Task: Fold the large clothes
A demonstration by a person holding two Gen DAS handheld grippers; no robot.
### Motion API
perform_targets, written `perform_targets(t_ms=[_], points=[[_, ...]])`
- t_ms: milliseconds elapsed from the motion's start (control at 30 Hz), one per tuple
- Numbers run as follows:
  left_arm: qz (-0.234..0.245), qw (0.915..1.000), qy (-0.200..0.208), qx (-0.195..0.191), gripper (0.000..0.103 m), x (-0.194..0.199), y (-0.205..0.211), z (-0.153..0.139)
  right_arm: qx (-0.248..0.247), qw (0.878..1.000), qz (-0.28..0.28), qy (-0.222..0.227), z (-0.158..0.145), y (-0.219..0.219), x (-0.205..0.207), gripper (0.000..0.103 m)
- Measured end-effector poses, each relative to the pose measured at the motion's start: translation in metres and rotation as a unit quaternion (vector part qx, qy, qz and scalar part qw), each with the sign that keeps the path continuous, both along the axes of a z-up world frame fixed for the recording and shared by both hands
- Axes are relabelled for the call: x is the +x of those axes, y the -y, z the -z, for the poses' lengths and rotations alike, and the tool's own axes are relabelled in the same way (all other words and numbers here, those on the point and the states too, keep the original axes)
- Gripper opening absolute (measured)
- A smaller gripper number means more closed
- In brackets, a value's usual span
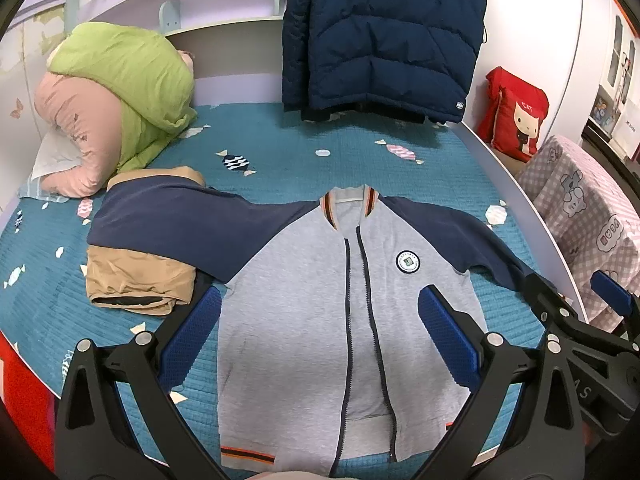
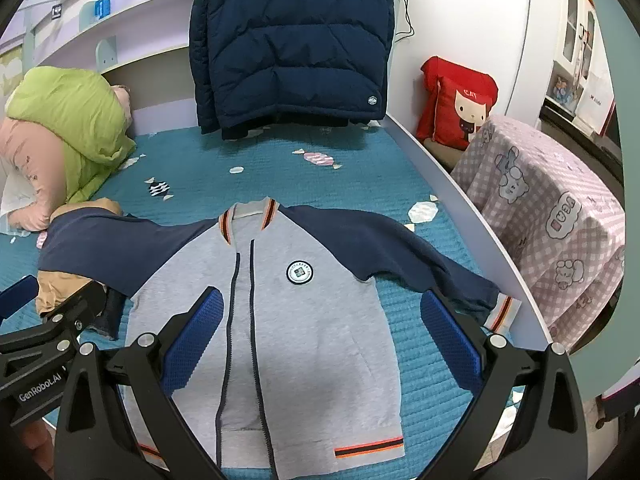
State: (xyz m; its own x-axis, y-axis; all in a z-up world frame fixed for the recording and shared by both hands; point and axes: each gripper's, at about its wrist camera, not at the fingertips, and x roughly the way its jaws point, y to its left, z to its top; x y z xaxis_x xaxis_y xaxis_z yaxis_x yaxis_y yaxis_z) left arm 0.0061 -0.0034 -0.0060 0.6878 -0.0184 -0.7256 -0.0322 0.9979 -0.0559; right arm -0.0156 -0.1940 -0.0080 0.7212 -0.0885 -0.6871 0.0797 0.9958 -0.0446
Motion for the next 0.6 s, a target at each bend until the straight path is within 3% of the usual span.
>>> perform_targets(t_ms=[600], points=[[-0.010,0.9994,-0.027,-0.021,0.098,0.009,-0.025,0.013,-0.014,0.999,-0.009,-0.032,0.010,-0.024,0.013,0.096]])
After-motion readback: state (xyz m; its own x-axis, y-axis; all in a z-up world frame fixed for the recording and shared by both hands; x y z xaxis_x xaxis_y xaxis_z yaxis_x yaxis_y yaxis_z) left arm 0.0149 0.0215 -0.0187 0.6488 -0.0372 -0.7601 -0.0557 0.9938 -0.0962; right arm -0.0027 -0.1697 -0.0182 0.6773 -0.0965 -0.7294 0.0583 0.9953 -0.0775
